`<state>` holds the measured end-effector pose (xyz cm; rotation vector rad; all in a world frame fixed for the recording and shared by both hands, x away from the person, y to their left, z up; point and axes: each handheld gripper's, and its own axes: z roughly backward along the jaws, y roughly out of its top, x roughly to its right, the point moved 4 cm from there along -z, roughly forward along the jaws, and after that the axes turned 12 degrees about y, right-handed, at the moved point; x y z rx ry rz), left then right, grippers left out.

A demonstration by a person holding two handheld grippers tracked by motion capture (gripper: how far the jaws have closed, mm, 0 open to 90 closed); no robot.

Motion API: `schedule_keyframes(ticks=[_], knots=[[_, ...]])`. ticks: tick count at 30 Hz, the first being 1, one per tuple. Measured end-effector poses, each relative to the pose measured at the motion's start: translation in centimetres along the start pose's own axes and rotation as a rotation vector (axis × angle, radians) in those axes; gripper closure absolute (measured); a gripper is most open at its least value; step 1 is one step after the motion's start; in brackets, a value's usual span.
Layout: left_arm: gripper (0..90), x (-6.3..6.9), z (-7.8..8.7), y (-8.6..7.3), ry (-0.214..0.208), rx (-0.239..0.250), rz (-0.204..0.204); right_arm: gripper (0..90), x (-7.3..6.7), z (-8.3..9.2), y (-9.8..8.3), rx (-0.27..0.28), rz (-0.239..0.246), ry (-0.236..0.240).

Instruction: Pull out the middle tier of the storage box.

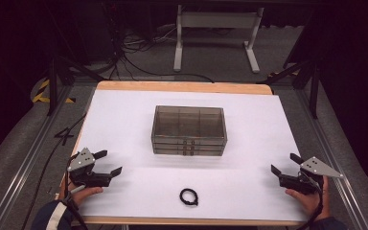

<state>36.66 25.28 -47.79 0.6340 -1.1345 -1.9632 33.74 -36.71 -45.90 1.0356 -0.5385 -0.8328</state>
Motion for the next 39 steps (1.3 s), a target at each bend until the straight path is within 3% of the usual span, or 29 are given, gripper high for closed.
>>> schedule_keyframes(ticks=[6, 9, 21, 31, 32, 39], knots=[[12.9, 0.0, 0.1, 0.0, 0.007, 0.012, -0.006, 15.3, 0.0, -0.1, 0.0, -0.010, 0.005, 0.006], [13.4, 0.2, 0.2, 0.0, 0.011, 0.026, -0.036, 16.8, 0.0, -0.2, 0.0, -0.019, -0.004, 0.006], [15.1, 0.4, 0.1, 0.0, 0.016, 0.008, -0.046, 23.5, 0.0, -0.2, 0.0, -0.029, -0.002, 0.002], [15.1, 0.3, 0.1, 0.0, 0.023, 0.003, -0.041, 42.7, -0.3, 0.0, 0.4, -0.030, 0.037, 0.016], [15.1, 0.3, 0.0, 0.1, 0.026, 0.002, -0.056, 46.9, -0.3, 0.0, 0.5, -0.026, 0.037, 0.020], [16.3, 0.5, -0.1, 0.0, 0.024, -0.010, -0.055, 67.8, -1.4, 0.0, 2.4, -0.021, 0.086, 0.066]])
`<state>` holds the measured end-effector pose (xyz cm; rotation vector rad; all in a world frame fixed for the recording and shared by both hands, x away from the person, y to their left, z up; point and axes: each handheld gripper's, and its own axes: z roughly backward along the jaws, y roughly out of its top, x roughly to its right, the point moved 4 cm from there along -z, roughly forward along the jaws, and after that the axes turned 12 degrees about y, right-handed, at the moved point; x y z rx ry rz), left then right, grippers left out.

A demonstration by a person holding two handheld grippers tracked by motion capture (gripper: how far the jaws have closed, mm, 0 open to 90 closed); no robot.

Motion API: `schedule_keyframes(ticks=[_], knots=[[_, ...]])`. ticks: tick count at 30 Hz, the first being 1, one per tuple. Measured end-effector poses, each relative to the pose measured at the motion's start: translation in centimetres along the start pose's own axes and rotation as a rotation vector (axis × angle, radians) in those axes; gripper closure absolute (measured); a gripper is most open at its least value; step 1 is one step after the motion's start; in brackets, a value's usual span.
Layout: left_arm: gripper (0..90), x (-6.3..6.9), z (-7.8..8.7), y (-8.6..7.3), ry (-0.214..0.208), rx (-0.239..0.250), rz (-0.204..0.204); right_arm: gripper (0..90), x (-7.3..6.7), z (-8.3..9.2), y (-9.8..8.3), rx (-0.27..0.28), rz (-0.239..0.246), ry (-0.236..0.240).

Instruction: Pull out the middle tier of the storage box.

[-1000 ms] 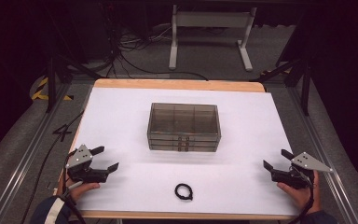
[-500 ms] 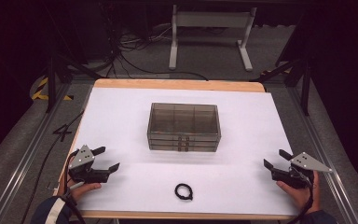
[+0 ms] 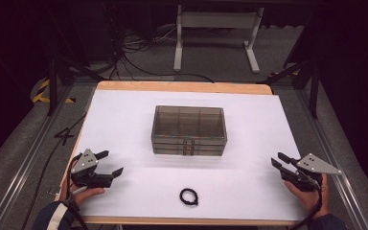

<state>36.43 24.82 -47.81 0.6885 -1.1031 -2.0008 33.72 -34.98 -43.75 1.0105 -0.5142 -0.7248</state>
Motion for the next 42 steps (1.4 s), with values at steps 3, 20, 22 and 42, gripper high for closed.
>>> schedule_keyframes(ticks=[3, 20, 22, 42], knots=[[17.0, 0.0, 0.0, 0.0, -0.003, -0.007, -0.008, 74.4, -0.3, 0.0, 1.2, 0.017, 0.018, 0.018], [26.1, 1.4, -0.8, 2.4, -0.028, 0.009, -0.143, 90.0, -3.6, -5.1, 10.3, 0.055, 0.115, 0.166], [28.9, 1.8, -0.8, 2.7, -0.037, 0.010, -0.158, 90.0, -4.3, -6.3, 11.2, 0.046, 0.134, 0.183], [45.6, 7.5, -4.4, 7.8, -0.120, 0.058, -0.348, 90.0, -4.9, -11.7, 12.1, -0.036, 0.102, 0.207]])
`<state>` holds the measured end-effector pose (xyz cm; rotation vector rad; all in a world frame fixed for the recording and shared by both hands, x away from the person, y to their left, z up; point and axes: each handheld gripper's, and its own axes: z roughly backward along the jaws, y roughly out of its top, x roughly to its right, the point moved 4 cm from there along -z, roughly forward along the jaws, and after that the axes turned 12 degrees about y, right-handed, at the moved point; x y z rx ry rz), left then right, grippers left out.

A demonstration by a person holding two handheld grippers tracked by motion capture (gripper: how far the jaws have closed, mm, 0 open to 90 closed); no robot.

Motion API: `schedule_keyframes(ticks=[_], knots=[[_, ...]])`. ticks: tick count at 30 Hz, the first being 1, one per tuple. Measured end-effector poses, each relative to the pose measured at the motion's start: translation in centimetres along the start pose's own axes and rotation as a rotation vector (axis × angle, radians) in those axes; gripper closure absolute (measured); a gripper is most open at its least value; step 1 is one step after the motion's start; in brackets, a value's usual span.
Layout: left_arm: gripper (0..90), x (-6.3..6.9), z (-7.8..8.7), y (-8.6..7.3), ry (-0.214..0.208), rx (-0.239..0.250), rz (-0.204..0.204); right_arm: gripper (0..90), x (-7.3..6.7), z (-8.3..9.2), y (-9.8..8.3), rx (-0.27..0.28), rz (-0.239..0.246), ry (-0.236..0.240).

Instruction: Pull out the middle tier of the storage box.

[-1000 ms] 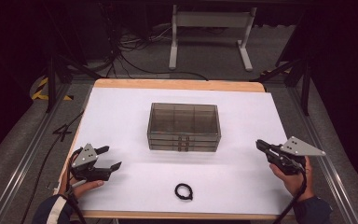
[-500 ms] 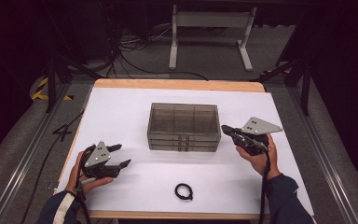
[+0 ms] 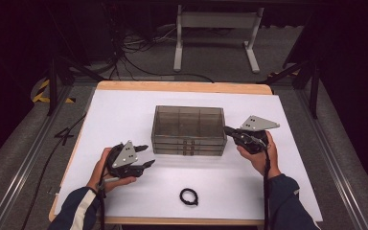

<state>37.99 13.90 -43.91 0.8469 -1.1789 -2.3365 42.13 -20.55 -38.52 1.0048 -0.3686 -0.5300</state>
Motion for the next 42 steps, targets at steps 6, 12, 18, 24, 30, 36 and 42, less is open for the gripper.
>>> schedule_keyframes(ticks=[6, 12, 18, 24, 30, 36, 42], knots=[[49.1, 1.7, -2.0, 2.0, -0.015, 0.009, -0.074, 90.0, -0.2, -0.1, 0.1, -0.010, 0.010, -0.015], [56.7, 3.3, -4.3, 3.7, -0.020, 0.017, -0.133, 90.0, -0.4, -0.3, 0.2, -0.015, 0.017, -0.024], [59.6, 4.4, -6.2, 4.5, 0.013, 0.007, -0.172, 90.0, -0.5, -0.3, 0.2, -0.016, 0.015, -0.027], [62.1, 5.0, -7.4, 4.8, 0.047, 0.020, -0.195, 90.0, -0.4, -0.3, 0.1, -0.012, 0.010, -0.027], [62.7, 5.5, -7.4, 4.9, 0.104, 0.014, -0.252, 90.0, -0.4, -0.3, 0.1, -0.014, 0.015, -0.029], [66.5, 6.2, -7.5, 4.8, 0.202, 0.018, -0.332, 90.0, -0.5, -0.3, 0.1, -0.009, 0.017, -0.036], [68.1, 7.8, -7.9, 4.6, 0.361, 0.022, -0.498, 90.0, -0.6, -0.3, 0.0, -0.006, 0.017, -0.037]])
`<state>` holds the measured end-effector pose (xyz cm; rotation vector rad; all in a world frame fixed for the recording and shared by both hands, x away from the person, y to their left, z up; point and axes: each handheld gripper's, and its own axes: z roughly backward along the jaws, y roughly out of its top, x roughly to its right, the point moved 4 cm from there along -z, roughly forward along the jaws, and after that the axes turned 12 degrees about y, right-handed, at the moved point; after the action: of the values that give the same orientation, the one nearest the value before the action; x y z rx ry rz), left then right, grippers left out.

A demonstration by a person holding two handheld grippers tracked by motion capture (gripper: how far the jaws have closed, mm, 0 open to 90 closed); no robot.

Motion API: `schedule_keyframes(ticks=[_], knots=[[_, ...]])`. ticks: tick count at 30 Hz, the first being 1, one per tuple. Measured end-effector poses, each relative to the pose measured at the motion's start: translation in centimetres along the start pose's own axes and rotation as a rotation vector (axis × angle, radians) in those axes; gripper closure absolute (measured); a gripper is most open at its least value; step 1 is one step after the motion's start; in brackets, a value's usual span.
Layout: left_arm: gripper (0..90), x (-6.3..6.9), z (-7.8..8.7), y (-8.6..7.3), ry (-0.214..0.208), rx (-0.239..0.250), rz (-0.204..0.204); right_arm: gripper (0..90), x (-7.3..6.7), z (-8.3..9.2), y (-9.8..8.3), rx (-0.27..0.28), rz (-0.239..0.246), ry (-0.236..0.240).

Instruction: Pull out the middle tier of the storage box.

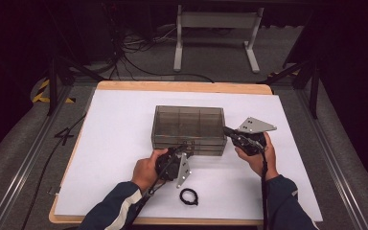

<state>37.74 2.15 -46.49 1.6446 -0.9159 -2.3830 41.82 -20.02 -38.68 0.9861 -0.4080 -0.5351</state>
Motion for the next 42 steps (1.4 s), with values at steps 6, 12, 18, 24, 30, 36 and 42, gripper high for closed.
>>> schedule_keyframes(ticks=[6, 12, 18, 24, 30, 36, 42], knots=[[73.8, 1.5, -0.2, 0.4, 0.174, 0.001, -0.137, 90.0, -0.1, 0.0, -0.1, 0.004, 0.010, -0.007], [77.7, 2.1, -0.2, 0.6, 0.251, -0.009, -0.259, 90.0, -0.1, 0.1, -0.1, 0.010, 0.008, -0.006], [79.1, 2.1, -0.2, 0.7, 0.251, -0.017, -0.303, 90.0, -0.1, 0.0, -0.1, 0.012, 0.011, -0.010], [79.4, 2.1, -0.2, 0.7, 0.246, -0.012, -0.342, 90.0, -0.2, 0.0, -0.1, 0.009, 0.012, -0.013], [79.5, 2.0, 0.1, 0.6, 0.230, -0.009, -0.316, 90.0, -0.2, 0.0, -0.1, 0.010, 0.015, -0.017], [79.6, 2.2, 0.3, 0.9, 0.231, 0.001, -0.331, 90.0, -0.2, 0.0, -0.2, 0.011, 0.015, -0.020], [79.6, 2.2, 0.6, 0.9, 0.221, 0.001, -0.324, 90.0, -0.2, 0.0, -0.2, 0.011, 0.020, -0.026]])
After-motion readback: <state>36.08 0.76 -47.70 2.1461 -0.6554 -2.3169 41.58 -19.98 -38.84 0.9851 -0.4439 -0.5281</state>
